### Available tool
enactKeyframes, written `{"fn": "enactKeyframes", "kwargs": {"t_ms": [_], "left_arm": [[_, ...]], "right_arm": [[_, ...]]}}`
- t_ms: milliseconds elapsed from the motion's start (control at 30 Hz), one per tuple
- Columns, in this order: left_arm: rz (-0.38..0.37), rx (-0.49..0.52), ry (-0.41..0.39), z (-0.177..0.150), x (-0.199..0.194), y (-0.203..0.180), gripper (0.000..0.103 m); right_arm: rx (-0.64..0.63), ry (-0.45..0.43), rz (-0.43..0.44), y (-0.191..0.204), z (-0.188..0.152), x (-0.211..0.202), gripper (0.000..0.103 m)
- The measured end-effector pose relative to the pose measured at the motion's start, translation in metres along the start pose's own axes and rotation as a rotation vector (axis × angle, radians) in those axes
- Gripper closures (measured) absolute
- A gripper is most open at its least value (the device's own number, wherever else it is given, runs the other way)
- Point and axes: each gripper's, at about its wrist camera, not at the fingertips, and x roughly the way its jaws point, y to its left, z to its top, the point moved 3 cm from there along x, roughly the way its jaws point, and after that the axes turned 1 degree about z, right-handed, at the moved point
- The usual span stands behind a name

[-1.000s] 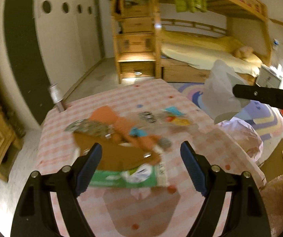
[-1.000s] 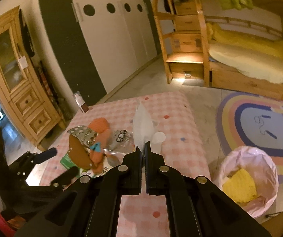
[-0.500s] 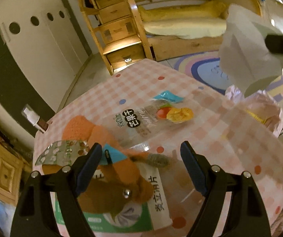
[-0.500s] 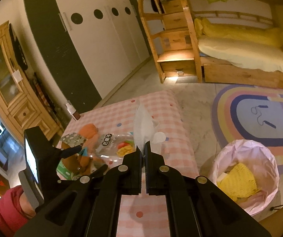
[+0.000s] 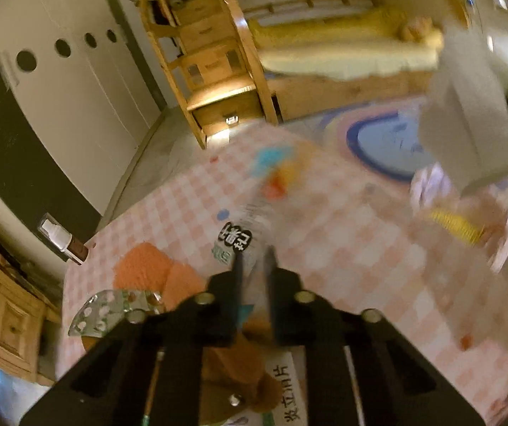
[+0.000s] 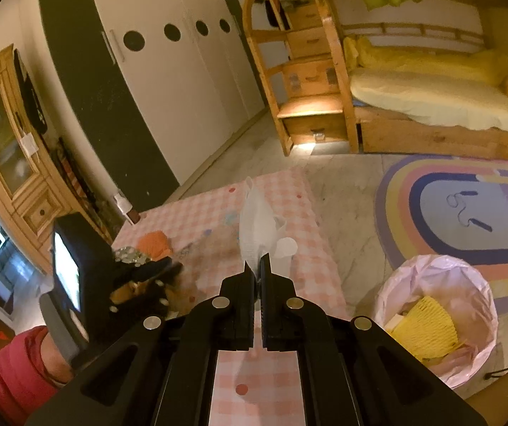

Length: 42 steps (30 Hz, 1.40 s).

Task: Collect trash
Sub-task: 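Carry the bag and tissue over the pink bin and open both tools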

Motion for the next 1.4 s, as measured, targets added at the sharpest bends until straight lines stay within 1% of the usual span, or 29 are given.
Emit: {"fn": "enactKeyframes", "kwargs": {"t_ms": [67,200,333,433,633,733,900,1100,1400], "left_arm": [[-0.047,-0.062,-0.035,0.010,-0.015,0.008,0.103],[-0.207,-0.163,-0.089,0.025,-0.048,0.012,0.103],[-0.296,-0.183,-0.126,0.028,-0.078,-0.006,0.103],[-0.349,-0.186,-0.112,0.024,-0.088,-0.027,0.103],[-0.407,-0.125,-0.067,0.012,-0.089,-0.084,0.103],[-0.443,-0.089,-0.045,0.011,-0.086,-0.117,0.103],[-0.492,-0.019,-0.034,0.015,-0.080,-0.160,0.103],[-0.533,0.022,-0.008,0.028,-0.058,-0.198,0.103],[-0.568,0.036,0.011,0.056,-0.021,-0.232,0.102]], "right_arm": [[0.003,-0.021,-0.006,-0.003,0.002,-0.008,0.101],[0.023,-0.068,-0.021,-0.013,0.004,-0.026,0.101],[0.044,-0.094,-0.034,-0.025,-0.003,-0.045,0.101],[0.068,-0.093,-0.049,-0.035,-0.014,-0.057,0.101],[0.125,-0.070,-0.110,-0.066,-0.044,-0.075,0.101],[0.161,-0.055,-0.147,-0.084,-0.059,-0.083,0.101],[0.208,-0.049,-0.195,-0.110,-0.076,-0.095,0.101],[0.267,-0.049,-0.222,-0.145,-0.079,-0.096,0.101],[0.340,-0.028,-0.220,-0.193,-0.069,-0.063,0.100]]}}
